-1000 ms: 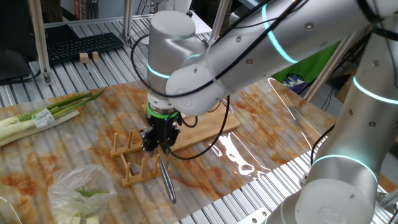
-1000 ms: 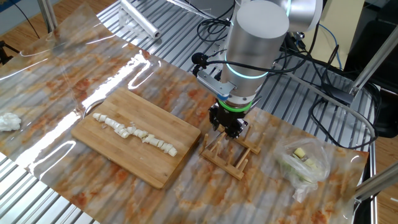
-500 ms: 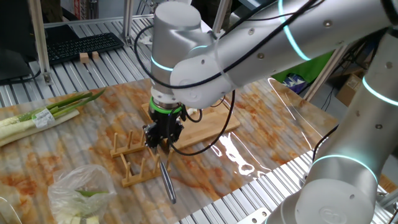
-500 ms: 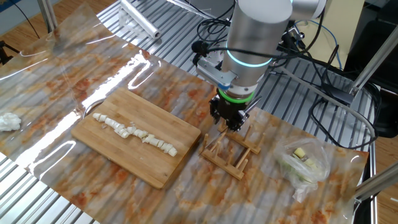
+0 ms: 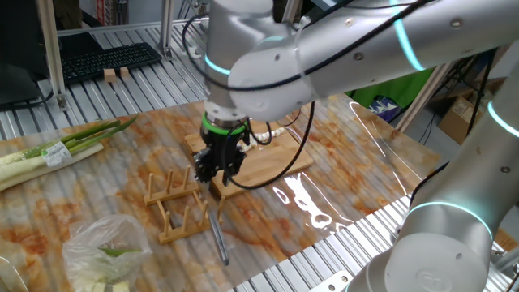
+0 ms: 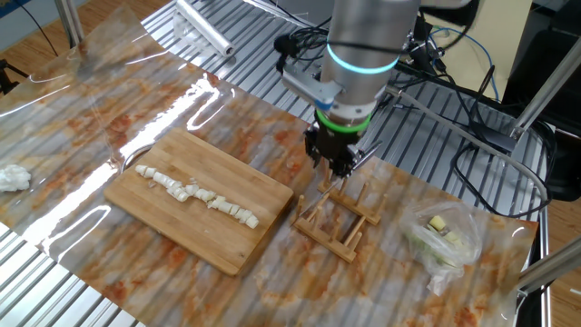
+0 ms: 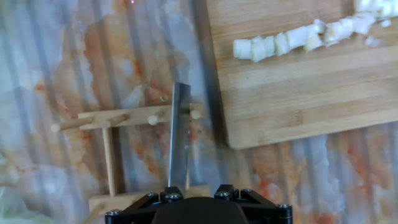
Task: Chop the scallions
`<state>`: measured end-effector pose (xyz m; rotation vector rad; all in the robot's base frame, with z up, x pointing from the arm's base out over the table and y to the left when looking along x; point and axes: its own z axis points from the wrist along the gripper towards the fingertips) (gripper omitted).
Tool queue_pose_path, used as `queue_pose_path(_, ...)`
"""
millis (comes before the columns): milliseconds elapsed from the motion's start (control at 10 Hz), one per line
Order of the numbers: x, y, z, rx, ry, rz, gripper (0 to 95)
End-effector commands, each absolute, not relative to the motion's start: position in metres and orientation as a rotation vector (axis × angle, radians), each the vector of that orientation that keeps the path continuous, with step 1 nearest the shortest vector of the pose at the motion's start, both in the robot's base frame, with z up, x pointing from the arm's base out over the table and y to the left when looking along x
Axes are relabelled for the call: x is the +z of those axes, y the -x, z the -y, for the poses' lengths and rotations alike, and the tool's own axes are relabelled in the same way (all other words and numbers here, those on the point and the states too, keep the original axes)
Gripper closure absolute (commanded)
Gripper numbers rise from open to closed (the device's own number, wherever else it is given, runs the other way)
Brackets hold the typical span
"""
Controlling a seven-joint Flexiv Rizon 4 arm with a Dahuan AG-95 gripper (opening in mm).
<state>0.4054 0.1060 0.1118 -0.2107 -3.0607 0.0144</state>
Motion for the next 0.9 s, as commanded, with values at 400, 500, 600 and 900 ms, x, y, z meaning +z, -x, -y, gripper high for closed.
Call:
queue_pose_path(400, 0.126, -0.413, -0.093, 0.018, 0.163, 3.063, 57.0)
queue_pose_path(500, 0.129, -0.415, -0.087, 0.019, 0.155, 3.062, 57.0)
queue_pose_path(600, 0.129, -0.415, -0.084, 0.019, 0.153, 3.06, 57.0)
queue_pose_path(900, 0.129, -0.417, -0.075, 0.021, 0.133, 3.058, 57.0)
